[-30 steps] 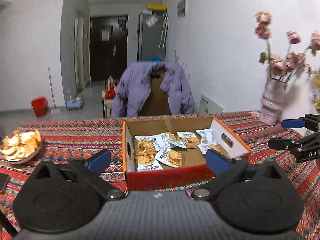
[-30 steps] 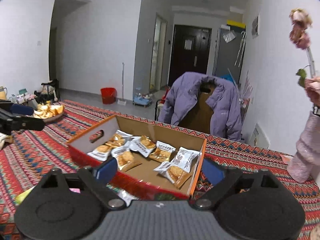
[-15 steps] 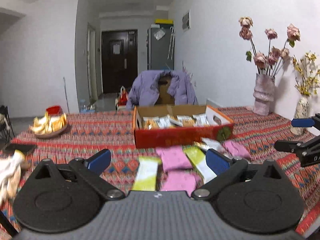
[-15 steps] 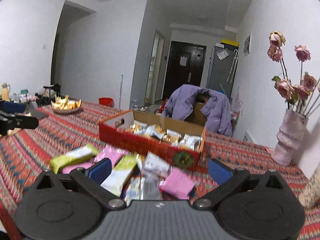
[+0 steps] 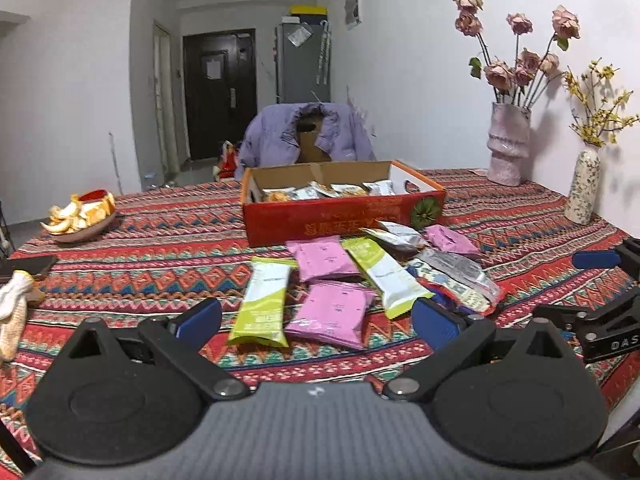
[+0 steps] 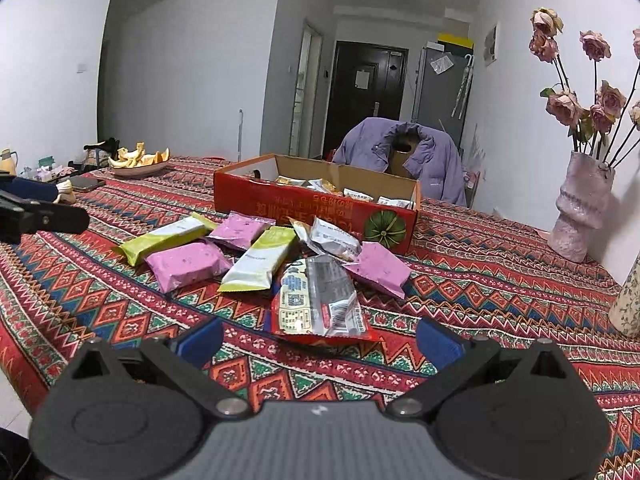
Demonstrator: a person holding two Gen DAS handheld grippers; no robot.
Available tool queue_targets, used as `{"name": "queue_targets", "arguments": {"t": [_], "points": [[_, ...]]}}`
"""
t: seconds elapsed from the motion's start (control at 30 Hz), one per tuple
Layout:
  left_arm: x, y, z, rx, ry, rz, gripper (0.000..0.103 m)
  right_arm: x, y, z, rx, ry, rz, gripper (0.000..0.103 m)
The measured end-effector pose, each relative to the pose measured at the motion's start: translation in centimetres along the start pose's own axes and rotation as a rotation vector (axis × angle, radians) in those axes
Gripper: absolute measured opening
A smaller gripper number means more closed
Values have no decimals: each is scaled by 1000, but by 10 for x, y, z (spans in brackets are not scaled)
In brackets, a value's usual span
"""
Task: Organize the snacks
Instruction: 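Withdraw both tools from the box back toward the snack pile, then grasp a pink packet with the left gripper while the right grasps another pink packet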
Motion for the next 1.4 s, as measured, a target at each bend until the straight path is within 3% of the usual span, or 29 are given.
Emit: {"name": "queue_targets", "arguments": {"t": [0.23, 0.47, 0.67, 0.83, 1.0, 1.13, 1.2, 1.27, 1.4], "points": [[-8, -32, 3, 55, 7, -75, 103, -17, -16, 4, 14, -99, -4, 103], [-7, -83, 7, 124, 16, -87, 95, -41, -47, 11, 43, -206, -2, 101], [-6, -129, 3, 190, 6, -104, 95, -59, -82, 20, 61, -292, 8, 95], [-4, -164, -9, 288, -2, -93, 75, -66, -121, 26, 93, -310, 25, 90], [-1, -167, -13, 292, -17, -94, 73, -75, -160, 31, 125, -346, 35, 83], [0, -167, -11, 289, -9, -90, 64, -82, -187, 31, 146, -403, 52, 76], [-3, -166, -9, 289, -5, -100, 63, -84, -195, 32, 149, -406, 35, 73], [-5, -165, -8, 289, 5, -105, 62, -86, -199, 32, 143, -400, 16, 61], [-5, -157, -3, 275, 12, -97, 62, -87, -193, 32, 138, -387, 16, 60]]}}
Point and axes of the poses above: each gripper's, at about its wrist camera, not at the fingertips, and y roughly against the way its jaws point, x to its left, z to its top, the point moved 6 cm from there along -y, roughly the way its jaws point, and after that the axes turned 1 degree about -z, right-handed, at the moved point
